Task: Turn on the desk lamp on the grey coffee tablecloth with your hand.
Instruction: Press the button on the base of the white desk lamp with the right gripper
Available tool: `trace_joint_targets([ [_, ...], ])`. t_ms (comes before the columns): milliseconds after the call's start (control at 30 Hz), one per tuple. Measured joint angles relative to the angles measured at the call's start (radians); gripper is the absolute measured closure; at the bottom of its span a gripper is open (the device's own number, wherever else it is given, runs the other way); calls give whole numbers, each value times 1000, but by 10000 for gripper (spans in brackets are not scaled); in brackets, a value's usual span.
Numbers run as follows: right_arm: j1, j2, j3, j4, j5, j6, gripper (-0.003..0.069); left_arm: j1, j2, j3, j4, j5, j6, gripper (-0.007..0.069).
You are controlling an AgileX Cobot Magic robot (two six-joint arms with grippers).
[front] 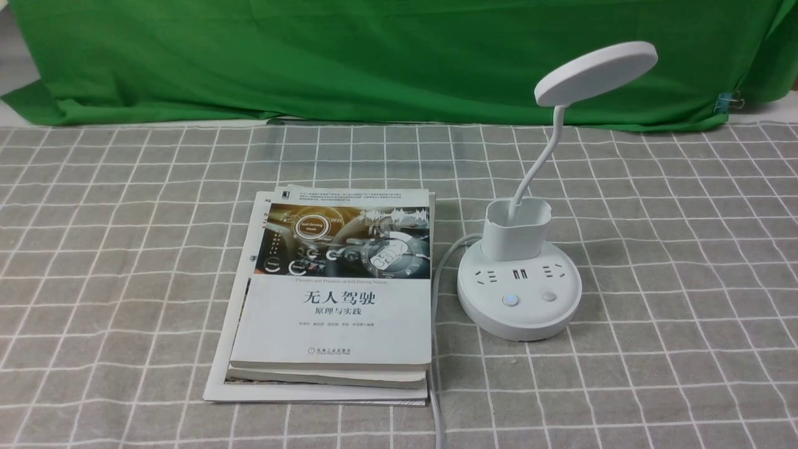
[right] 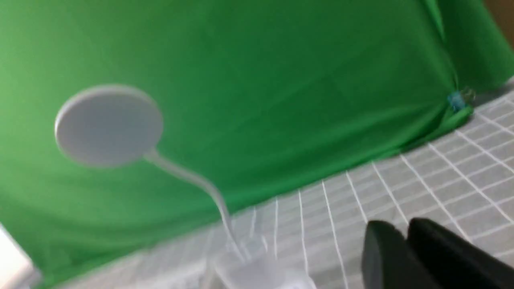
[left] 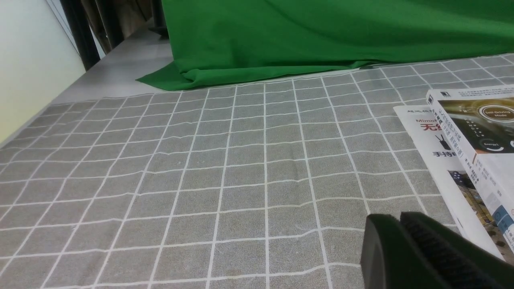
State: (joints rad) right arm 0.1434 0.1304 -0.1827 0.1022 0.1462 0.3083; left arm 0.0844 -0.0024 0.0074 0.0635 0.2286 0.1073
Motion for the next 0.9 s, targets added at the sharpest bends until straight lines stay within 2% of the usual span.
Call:
trace_joint_targets([
  [33, 3, 11, -14, 0, 15, -10, 578, 0, 0, 0, 0, 0, 0, 606],
  [67, 36, 127, -146, 0, 163, -99, 606, 0, 0, 0, 0, 0, 0, 606],
  [167, 70, 296, -308, 0, 368, -201, 616, 0, 0, 0, 0, 0, 0, 606],
  [200, 84, 426, -413, 0, 508, -263, 617, 0, 0, 0, 0, 0, 0, 606],
  [300, 90, 657, -555, 0, 674, -344, 617, 0, 0, 0, 0, 0, 0, 606],
  [433, 91, 841, -641, 5, 715, -380, 619, 0, 0, 0, 0, 0, 0, 606],
  [500, 122, 1013, -708, 19, 715, -405, 623, 0, 0, 0, 0, 0, 0, 606],
  [700, 234, 1310, -834, 35, 640, -438, 623, 0, 0, 0, 0, 0, 0, 606],
  [900, 241, 1533, -947, 36, 608, -457, 623, 0, 0, 0, 0, 0, 0, 606],
])
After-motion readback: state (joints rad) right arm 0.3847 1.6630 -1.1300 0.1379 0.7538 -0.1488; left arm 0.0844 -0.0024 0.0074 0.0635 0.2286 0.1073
